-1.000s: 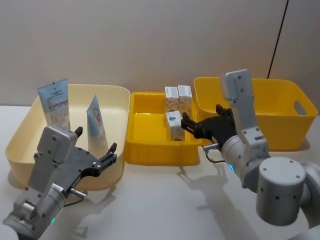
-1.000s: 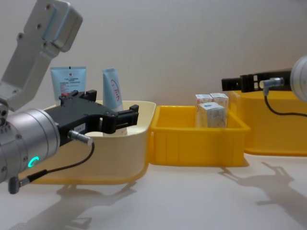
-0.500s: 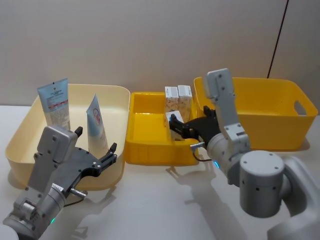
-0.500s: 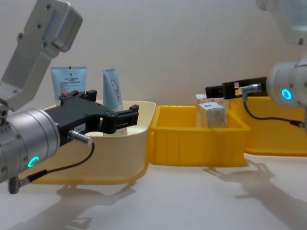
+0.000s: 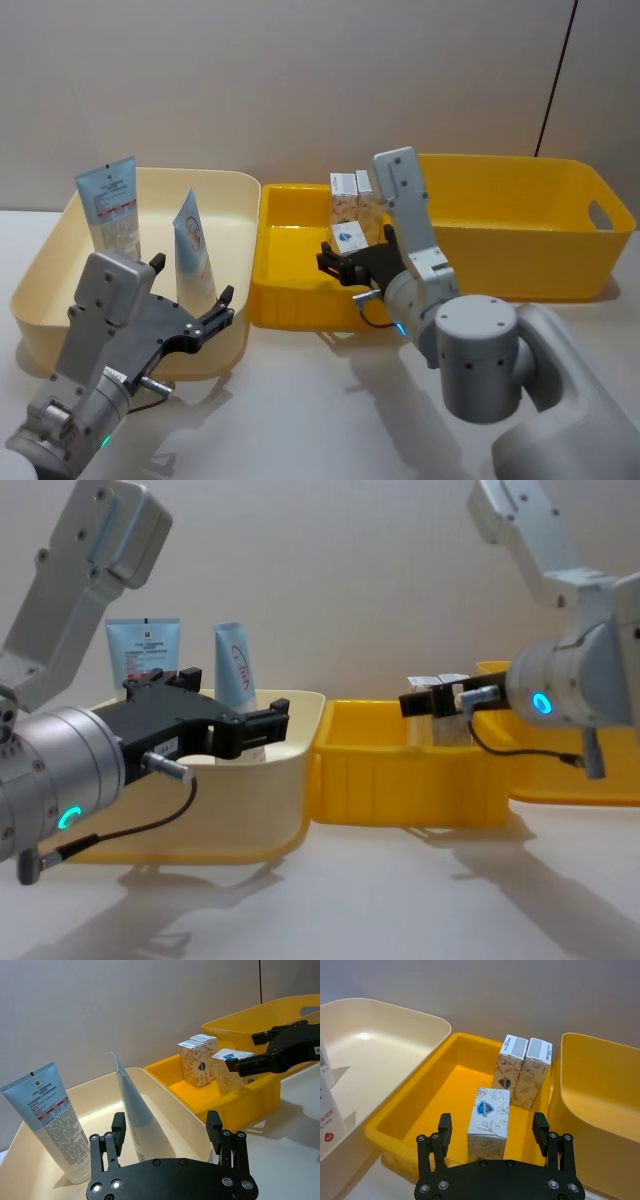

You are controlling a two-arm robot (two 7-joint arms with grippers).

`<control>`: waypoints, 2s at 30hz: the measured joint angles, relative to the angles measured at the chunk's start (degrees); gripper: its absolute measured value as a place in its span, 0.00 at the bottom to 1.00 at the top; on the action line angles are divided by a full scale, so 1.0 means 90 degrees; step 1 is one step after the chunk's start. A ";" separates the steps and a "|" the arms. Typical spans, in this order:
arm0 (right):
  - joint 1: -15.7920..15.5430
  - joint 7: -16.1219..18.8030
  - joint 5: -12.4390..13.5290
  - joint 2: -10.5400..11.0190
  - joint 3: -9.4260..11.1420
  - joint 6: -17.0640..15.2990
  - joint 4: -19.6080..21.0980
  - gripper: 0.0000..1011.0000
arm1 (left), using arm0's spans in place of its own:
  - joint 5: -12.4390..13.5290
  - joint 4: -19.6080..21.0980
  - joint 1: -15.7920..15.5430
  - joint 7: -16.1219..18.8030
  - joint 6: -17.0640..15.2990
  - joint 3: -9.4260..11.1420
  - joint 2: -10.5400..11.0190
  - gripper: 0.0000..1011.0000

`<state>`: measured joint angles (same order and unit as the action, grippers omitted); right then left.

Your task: Bimanual collaborative sorting of washing and personal care products

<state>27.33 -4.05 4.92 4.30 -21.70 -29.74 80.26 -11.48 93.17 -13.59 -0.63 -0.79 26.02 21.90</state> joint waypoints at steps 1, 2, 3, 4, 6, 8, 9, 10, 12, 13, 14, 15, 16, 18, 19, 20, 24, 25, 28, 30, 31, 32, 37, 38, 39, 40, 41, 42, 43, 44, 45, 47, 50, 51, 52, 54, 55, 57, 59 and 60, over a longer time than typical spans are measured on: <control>0.0019 -0.0010 -0.0011 -0.0016 -0.0007 0.0000 -0.0045 0.99 | 0.0000 0.0000 0.0000 0.0000 0.0000 0.0000 0.0000 0.99; 0.0053 -0.0032 -0.0037 -0.0047 -0.0019 0.0000 -0.0139 0.99 | 0.0000 0.0000 0.0000 0.0000 0.0000 0.0000 0.0000 0.99; 0.0068 -0.0041 -0.0048 -0.0063 -0.0023 0.0000 -0.0185 0.99 | 0.0000 0.0000 0.0000 0.0000 0.0000 0.0000 0.0000 0.99; 0.0090 -0.0048 -0.0056 -0.0085 -0.0028 0.0000 -0.0244 0.99 | 0.0000 0.0000 0.0000 0.0000 0.0000 0.0000 0.0000 0.99; 0.0138 -0.0080 -0.0085 -0.0136 -0.0038 0.0000 -0.0375 0.99 | 0.0000 0.0000 0.0000 0.0000 0.0000 0.0000 0.0000 0.99; 0.0172 -0.0099 -0.0104 -0.0173 -0.0042 0.0003 -0.0469 0.99 | 0.0000 0.0000 0.0000 0.0000 0.0000 0.0000 0.0000 0.99; 0.0188 -0.0107 -0.0112 -0.0191 -0.0042 0.0006 -0.0507 0.99 | 0.0000 0.0000 0.0000 0.0000 0.0000 0.0000 0.0000 0.99; 0.0215 -0.0124 -0.0122 -0.0221 -0.0042 0.0015 -0.0581 0.99 | 0.0000 0.0000 0.0000 0.0000 0.0000 0.0000 0.0000 0.99; 0.0250 -0.0143 -0.0136 -0.0265 -0.0039 0.0040 -0.0687 0.99 | 0.0000 0.0000 0.0000 0.0000 0.0000 0.0000 0.0000 0.99; 0.0250 -0.0143 -0.0136 -0.0265 -0.0039 0.0040 -0.0687 0.99 | 0.0000 0.0000 0.0000 0.0000 0.0000 0.0000 0.0000 0.99; 0.0274 -0.0160 -0.0142 -0.0300 -0.0033 0.0062 -0.0757 0.99 | 0.0000 0.0000 0.0000 0.0000 0.0000 0.0000 0.0000 0.99; 0.0288 -0.0168 -0.0144 -0.0318 -0.0028 0.0074 -0.0797 0.99 | 0.0000 0.0000 0.0000 0.0000 0.0000 0.0000 0.0000 0.99; 0.0296 -0.0173 -0.0147 -0.0329 -0.0025 0.0086 -0.0823 0.99 | 0.0000 0.0000 0.0000 0.0000 0.0000 0.0000 0.0000 0.99; 0.0324 -0.0185 -0.0154 -0.0367 -0.0017 0.0114 -0.0906 0.99 | 0.0000 0.0000 0.0000 0.0000 0.0000 0.0000 0.0000 0.99; 0.0343 -0.0193 -0.0160 -0.0389 -0.0013 0.0132 -0.0950 0.99 | 0.0000 0.0000 0.0000 0.0000 0.0000 0.0000 0.0000 0.99; 0.0352 -0.0197 -0.0164 -0.0399 -0.0010 0.0138 -0.0969 0.98 | 0.0000 0.0000 0.0000 0.0000 0.0000 0.0000 0.0000 0.99; 0.0384 -0.0218 -0.0175 -0.0440 0.0004 0.0169 -0.1055 0.91 | 0.0000 0.0000 0.0000 0.0000 0.0000 0.0001 0.0000 0.99; 0.0390 -0.0220 -0.0177 -0.0446 0.0005 0.0174 -0.1072 0.90 | 0.0000 0.0000 0.0000 0.0000 0.0000 0.0000 0.0000 0.99; 0.0412 -0.0227 -0.0184 -0.0473 0.0011 0.0194 -0.1133 0.81 | 0.0000 0.0000 0.0000 0.0000 0.0000 0.0000 0.0000 0.99; 0.0418 -0.0230 -0.0186 -0.0483 0.0012 0.0203 -0.1154 0.75 | 0.0000 0.0000 0.0000 0.0000 0.0000 0.0000 0.0000 0.99; 0.0421 -0.0231 -0.0187 -0.0487 0.0013 0.0209 -0.1163 0.72 | 0.0000 0.0000 0.0000 0.0000 0.0000 0.0000 0.0000 0.99; 0.0428 -0.0234 -0.0189 -0.0496 0.0015 0.0216 -0.1178 0.67 | 0.0000 0.0000 0.0000 0.0000 0.0000 0.0000 0.0000 0.99; 0.0440 -0.0242 -0.0192 -0.0514 0.0019 0.0233 -0.1215 0.53 | -0.0001 0.0000 0.0000 0.0000 0.0000 0.0000 0.0000 0.99; 0.0442 -0.0243 -0.0193 -0.0517 0.0020 0.0235 -0.1219 0.51 | 0.0000 0.0000 0.0000 0.0000 0.0000 0.0000 0.0000 0.99; 0.0446 -0.0245 -0.0194 -0.0521 0.0021 0.0238 -0.1227 0.47 | 0.0000 0.0000 0.0000 0.0000 0.0000 0.0000 0.0000 0.99; 0.0448 -0.0246 -0.0194 -0.0522 0.0022 0.0239 -0.1230 0.44 | 0.0000 0.0000 0.0000 0.0000 0.0000 0.0000 0.0000 0.99; 0.0449 -0.0247 -0.0195 -0.0524 0.0022 0.0240 -0.1235 0.42 | 0.0000 0.0000 0.0000 0.0000 0.0000 0.0000 0.0000 0.99; 0.0451 -0.0248 -0.0196 -0.0527 0.0024 0.0242 -0.1242 0.41 | 0.0000 0.0000 0.0000 0.0000 0.0000 0.0000 0.0000 0.99; 0.0454 -0.0249 -0.0197 -0.0530 0.0025 0.0244 -0.1248 0.40 | 0.0000 0.0000 0.0000 0.0000 0.0000 0.0000 0.0000 0.99; 0.0454 -0.0249 -0.0197 -0.0530 0.0025 0.0244 -0.1248 0.40 | 0.0000 0.0000 0.0000 0.0000 0.0000 0.0000 0.0000 0.99; 0.0455 -0.0251 -0.0198 -0.0534 0.0026 0.0245 -0.1252 0.40 | 0.0000 0.0000 0.0000 0.0000 0.0000 0.0000 0.0000 0.99; 0.0455 -0.0251 -0.0200 -0.0535 0.0027 0.0247 -0.1254 0.40 | 0.0000 0.0000 0.0000 0.0000 0.0000 0.0001 0.0000 0.99; 0.0452 -0.0251 -0.0202 -0.0534 0.0035 0.0267 -0.1251 0.40 | 0.0000 0.0000 0.0000 0.0000 0.0000 0.0000 0.0000 0.99; 0.0444 -0.0251 -0.0202 -0.0528 0.0043 0.0293 -0.1240 0.40 | 0.0000 0.0000 0.0000 0.0000 0.0000 0.0000 0.0000 0.99; 0.0444 -0.0251 -0.0202 -0.0528 0.0043 0.0293 -0.1240 0.40 | 0.0000 0.0000 0.0000 0.0000 0.0000 0.0000 0.0000 0.99; 0.0431 -0.0245 -0.0203 -0.0510 0.0074 0.0377 -0.1197 0.40 | 0.0000 0.0000 0.0000 0.0000 0.0000 0.0000 0.0000 0.99; 0.0430 -0.0242 -0.0203 -0.0505 0.0082 0.0399 -0.1185 0.40 | 0.0000 0.0000 0.0000 0.0000 0.0000 0.0000 0.0000 0.99; 0.0429 -0.0232 -0.0203 -0.0494 0.0101 0.0461 -0.1158 0.40 | 0.0000 0.0000 0.0000 0.0000 0.0000 0.0000 0.0000 0.99; 0.0431 -0.0212 -0.0202 -0.0476 0.0134 0.0549 -0.1106 0.40 | 0.0000 0.0000 0.0000 0.0000 0.0000 0.0000 0.0000 0.99; 0.0433 -0.0199 -0.0201 -0.0470 0.0144 0.0589 -0.1090 0.40 | 0.0000 0.0000 0.0000 0.0000 0.0000 0.0000 0.0000 0.99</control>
<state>31.23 -5.85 3.11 0.07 -20.41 -24.45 70.45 -11.48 93.18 -13.59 -0.63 -0.79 26.02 21.90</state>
